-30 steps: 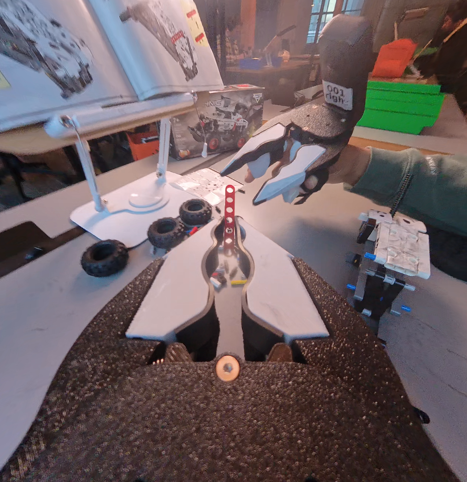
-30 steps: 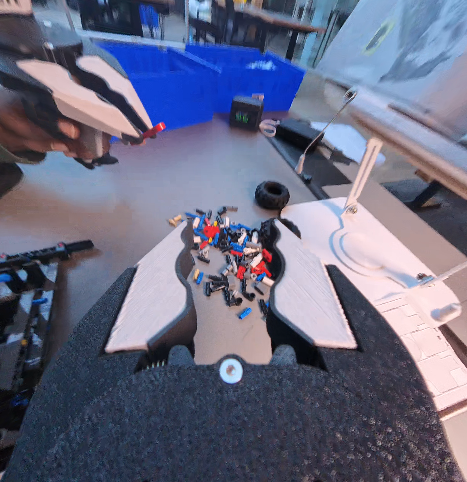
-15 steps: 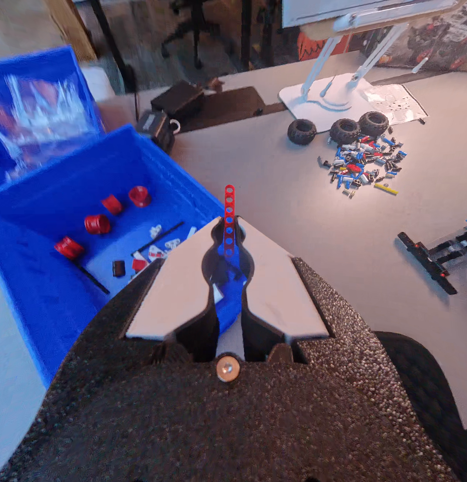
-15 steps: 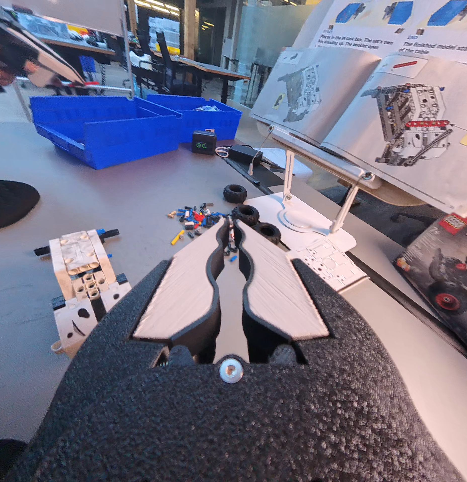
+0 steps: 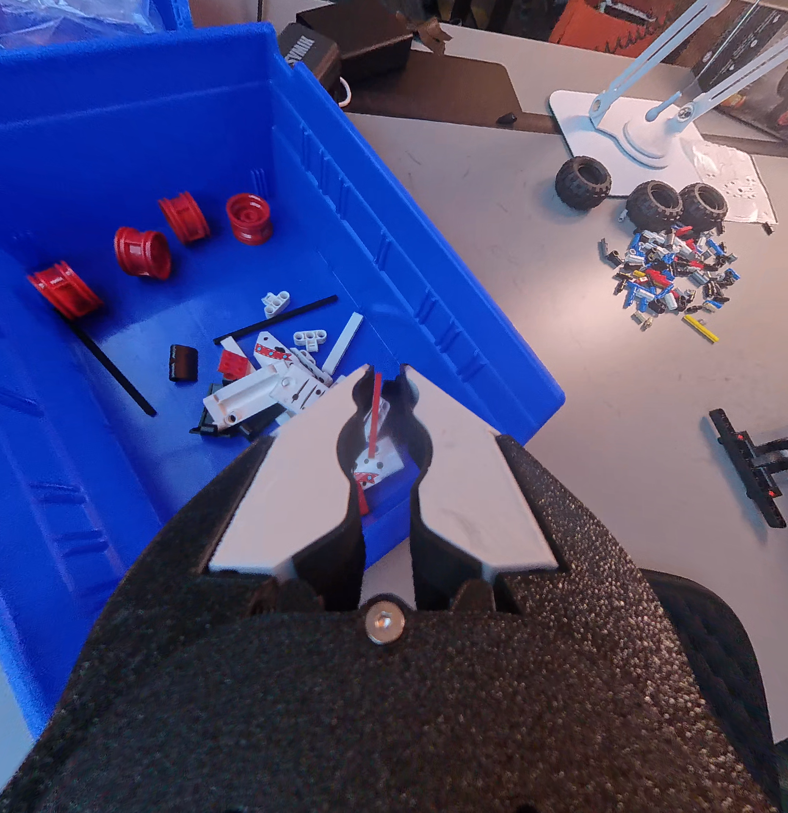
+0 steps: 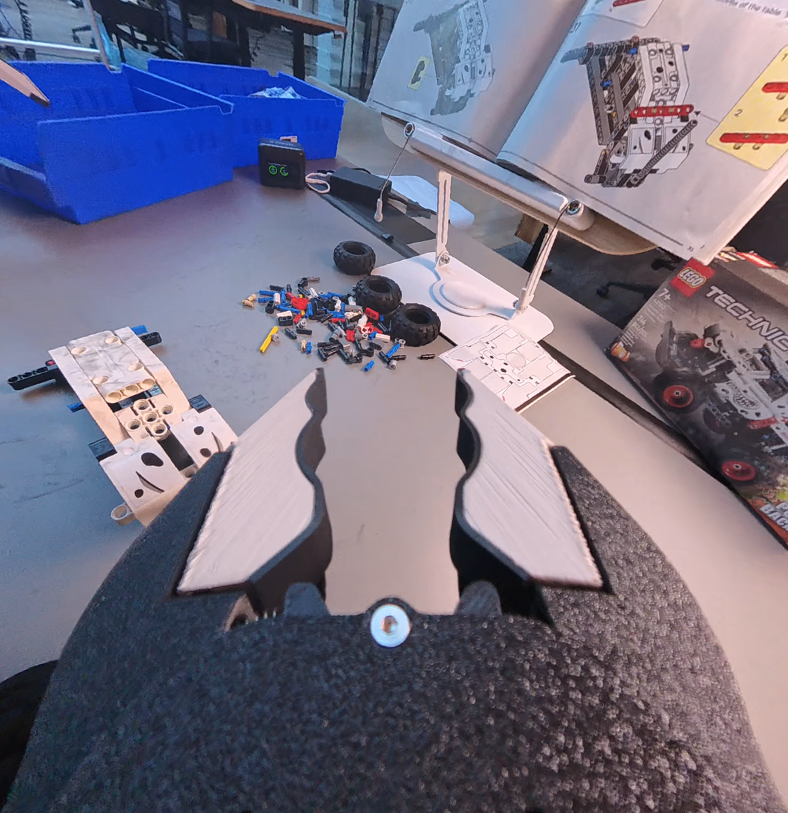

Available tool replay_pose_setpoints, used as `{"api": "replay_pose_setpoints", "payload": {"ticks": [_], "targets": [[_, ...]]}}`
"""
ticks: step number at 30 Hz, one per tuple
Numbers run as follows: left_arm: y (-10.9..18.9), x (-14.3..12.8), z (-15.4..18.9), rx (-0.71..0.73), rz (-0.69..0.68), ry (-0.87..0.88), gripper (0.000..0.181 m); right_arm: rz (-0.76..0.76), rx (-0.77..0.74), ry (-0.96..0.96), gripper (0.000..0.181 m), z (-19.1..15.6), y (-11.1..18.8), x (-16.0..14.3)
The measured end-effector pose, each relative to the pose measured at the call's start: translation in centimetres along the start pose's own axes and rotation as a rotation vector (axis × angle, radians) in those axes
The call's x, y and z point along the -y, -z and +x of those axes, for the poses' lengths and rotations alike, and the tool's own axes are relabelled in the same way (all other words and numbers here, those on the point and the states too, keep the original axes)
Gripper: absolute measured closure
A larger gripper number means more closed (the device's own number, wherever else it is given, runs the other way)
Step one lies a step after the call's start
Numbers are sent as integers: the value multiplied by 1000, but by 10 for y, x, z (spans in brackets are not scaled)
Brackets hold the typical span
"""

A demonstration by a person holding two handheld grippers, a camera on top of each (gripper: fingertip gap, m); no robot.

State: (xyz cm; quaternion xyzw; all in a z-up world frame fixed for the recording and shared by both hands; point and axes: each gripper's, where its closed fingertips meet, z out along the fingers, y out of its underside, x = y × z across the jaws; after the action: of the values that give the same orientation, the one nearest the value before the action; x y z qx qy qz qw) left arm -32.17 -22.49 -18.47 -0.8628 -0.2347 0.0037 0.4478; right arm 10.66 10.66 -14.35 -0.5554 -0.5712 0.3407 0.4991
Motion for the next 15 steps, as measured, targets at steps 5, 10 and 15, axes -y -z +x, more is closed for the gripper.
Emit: {"api": "replay_pose_setpoints", "payload": {"ticks": [5, 10, 15], "targets": [[1, 5, 4, 38, 73, -50, 158, -28, 9, -39, 116, -6, 1, -6], [9, 23, 27, 72, 205, -150, 146, -1, -10, -23, 133, -11, 8, 0], [14, 47, 107, -86, 358, -279, 144, 128, -10, -109, 139, -11, 12, 20]]}}
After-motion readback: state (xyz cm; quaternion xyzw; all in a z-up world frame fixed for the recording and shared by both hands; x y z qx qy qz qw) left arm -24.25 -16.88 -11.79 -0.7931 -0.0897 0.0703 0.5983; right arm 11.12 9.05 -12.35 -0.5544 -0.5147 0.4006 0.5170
